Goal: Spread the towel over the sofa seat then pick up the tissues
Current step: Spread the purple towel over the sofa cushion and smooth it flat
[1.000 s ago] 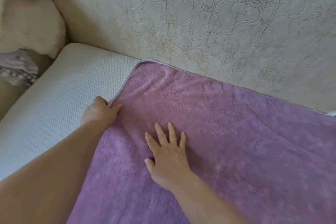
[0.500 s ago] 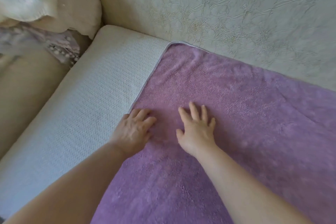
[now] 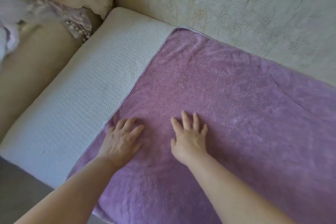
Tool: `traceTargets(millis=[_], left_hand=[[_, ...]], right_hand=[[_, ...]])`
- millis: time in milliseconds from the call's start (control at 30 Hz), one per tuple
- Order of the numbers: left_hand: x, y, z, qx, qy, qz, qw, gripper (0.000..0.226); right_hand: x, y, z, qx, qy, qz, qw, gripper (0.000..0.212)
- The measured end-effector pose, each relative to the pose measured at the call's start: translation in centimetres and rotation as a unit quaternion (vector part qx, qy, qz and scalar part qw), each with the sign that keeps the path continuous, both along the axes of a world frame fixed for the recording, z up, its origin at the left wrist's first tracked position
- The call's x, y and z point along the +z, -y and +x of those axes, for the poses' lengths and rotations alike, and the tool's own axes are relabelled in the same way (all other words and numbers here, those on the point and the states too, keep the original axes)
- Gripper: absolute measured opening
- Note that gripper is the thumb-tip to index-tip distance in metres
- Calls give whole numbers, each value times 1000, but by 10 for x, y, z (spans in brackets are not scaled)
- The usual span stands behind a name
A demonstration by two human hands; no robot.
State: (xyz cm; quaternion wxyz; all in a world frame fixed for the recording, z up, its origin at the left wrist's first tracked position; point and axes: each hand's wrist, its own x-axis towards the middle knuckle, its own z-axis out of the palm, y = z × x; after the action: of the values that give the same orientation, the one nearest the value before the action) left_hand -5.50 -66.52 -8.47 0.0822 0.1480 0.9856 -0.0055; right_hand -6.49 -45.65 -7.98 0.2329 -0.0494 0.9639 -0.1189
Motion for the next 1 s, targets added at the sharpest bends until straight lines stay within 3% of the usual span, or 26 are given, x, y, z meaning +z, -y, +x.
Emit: traceTargets(millis=[67, 133, 267, 367, 500, 567, 667, 767, 833, 900, 933, 1000], left_hand=[[-1, -4, 27, 73, 25, 6, 997, 38], [-2, 1, 54, 174, 51, 3, 983, 36], [4, 21, 119, 379, 113, -25, 918, 34], [14, 31, 141, 492, 132, -9, 860, 34], [9, 33, 144, 409, 90, 13, 908, 43], [4, 34, 145, 437, 93, 40, 894, 42], [0, 33, 145, 499, 78, 58, 861, 40], [-2, 23, 148, 403, 38, 56, 913, 44], [-3, 16, 155, 315, 80, 90, 941, 62], [-7, 17, 163, 343, 148, 111, 921, 82], [-8, 22, 165, 402, 176, 131, 889, 91], [-10, 28, 169, 505, 203, 196, 815, 102]], right_hand=[[2, -6, 17, 26, 44, 15, 999, 70], [3, 18, 65, 106, 54, -37, 992, 74], [11, 55, 152, 295, 86, -100, 946, 78], [10, 41, 137, 229, 39, -101, 967, 70], [5, 7, 85, 98, 19, 1, 995, 68], [3, 17, 99, 109, 21, 8, 994, 70], [-2, 55, 169, 220, 12, -30, 975, 76], [0, 77, 216, 321, 25, -63, 945, 60], [1, 77, 208, 263, -34, -100, 959, 58], [3, 62, 189, 105, -63, -61, 991, 62], [3, 51, 184, 52, -52, -32, 997, 65], [-5, 36, 207, 58, -11, -2, 998, 75]])
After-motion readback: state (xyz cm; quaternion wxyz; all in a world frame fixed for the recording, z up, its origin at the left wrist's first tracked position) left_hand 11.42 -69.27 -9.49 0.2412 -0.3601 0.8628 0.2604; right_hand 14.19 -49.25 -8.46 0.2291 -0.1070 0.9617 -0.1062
